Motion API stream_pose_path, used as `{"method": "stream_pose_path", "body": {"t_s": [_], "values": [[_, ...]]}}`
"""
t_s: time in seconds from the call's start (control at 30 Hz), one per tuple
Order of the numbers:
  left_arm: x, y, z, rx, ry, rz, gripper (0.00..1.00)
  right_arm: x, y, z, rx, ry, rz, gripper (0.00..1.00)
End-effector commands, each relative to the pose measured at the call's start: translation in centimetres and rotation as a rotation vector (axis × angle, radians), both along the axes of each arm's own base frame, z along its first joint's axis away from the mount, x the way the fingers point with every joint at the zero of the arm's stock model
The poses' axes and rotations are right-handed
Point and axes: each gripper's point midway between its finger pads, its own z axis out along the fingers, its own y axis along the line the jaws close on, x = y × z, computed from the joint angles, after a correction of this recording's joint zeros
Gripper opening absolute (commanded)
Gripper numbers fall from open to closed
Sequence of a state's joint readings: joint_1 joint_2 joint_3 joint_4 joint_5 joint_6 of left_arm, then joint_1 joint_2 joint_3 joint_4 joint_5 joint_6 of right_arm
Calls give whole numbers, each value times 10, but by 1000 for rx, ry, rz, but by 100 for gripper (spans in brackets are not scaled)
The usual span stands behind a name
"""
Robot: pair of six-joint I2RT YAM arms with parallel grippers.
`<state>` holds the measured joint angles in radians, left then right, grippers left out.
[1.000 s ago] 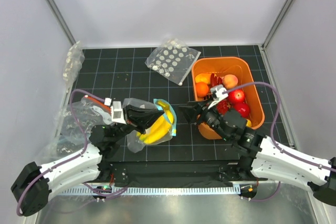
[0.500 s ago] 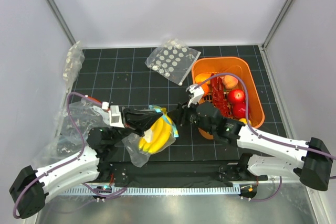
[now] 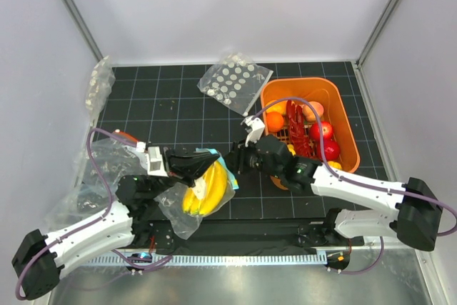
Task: Place the food in the zip-top bag and seal the zipper
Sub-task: Adjust the zipper food storage bag at the center of the board.
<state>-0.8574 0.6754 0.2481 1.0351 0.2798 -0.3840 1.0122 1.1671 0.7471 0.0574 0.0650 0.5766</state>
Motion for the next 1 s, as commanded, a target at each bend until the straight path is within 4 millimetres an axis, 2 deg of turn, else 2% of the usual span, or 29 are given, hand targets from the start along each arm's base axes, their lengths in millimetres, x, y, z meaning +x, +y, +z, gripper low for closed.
{"method": "stream_pose_path", "body": {"t_s": [0.0,0.07,0.17,0.37,0.43,0.53,0.6,0.7,0.73,0.9,0.97], "values": [[-2,9,14,-39,-60,40,0,-2,10,13,41,33,30,40],[-3,9,15,-40,-66,44,0,-1,11,12,41,38,26,39],[-2,9,14,-36,-66,48,0,-10,16,14,72,55,87,38],[7,9,9,-20,-49,89,0,-18,17,19,105,69,130,38],[13,7,3,-6,-32,111,0,-21,19,23,118,71,151,31],[19,6,-1,5,-17,130,0,-26,22,26,130,71,185,5],[23,6,-2,6,-2,144,0,-29,20,32,136,46,204,1],[30,5,-8,27,35,167,0,-28,9,44,159,0,173,1],[32,3,-9,36,43,168,0,-22,3,41,142,-10,131,1],[35,-4,-14,62,69,149,0,-16,-23,63,149,-102,46,1],[35,-7,-16,69,80,140,0,-6,-36,64,121,-131,-33,1]]}}
